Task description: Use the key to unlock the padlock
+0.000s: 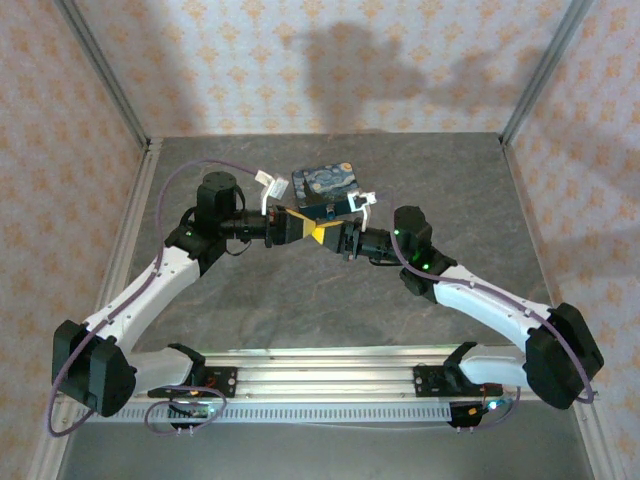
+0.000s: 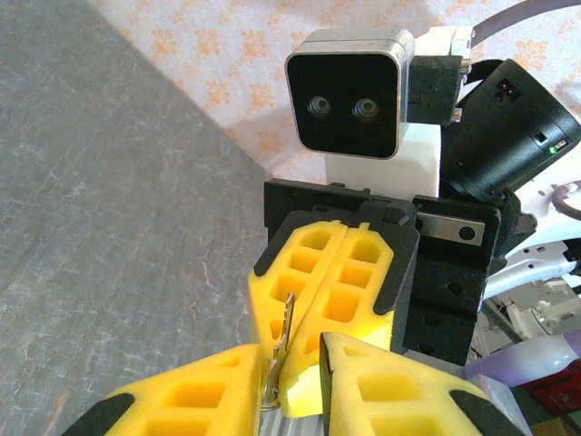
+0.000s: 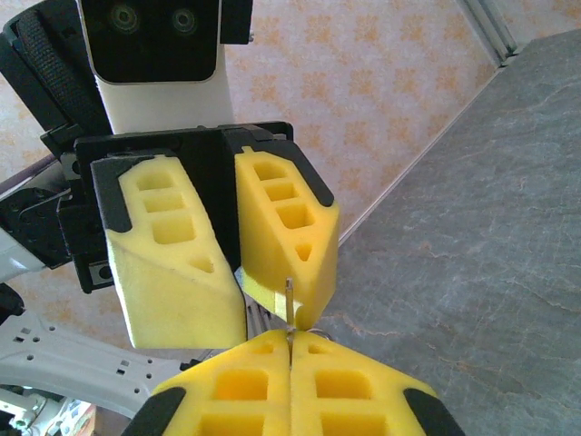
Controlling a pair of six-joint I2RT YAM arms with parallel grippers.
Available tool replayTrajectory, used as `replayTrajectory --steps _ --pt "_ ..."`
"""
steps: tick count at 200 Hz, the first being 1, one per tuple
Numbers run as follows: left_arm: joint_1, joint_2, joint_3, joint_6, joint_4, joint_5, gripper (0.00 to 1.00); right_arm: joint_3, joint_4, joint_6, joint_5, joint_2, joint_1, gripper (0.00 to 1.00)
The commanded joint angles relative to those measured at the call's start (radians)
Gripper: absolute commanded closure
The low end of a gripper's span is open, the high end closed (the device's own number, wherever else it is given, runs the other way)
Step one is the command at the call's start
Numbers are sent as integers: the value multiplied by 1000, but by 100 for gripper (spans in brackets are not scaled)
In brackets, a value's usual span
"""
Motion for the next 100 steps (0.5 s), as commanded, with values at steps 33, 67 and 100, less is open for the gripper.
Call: replayTrajectory --steps 33,67,100 --pt "2 -9 -12 36 -34 50 82 22 62 3 -32 -3 -8 100" --pt "2 -2 -9 47 -43 73 89 35 45 -8 -48 7 -8 100" --pt "1 -5 4 88 -91 75 100 49 6 -26 -36 7 -8 100"
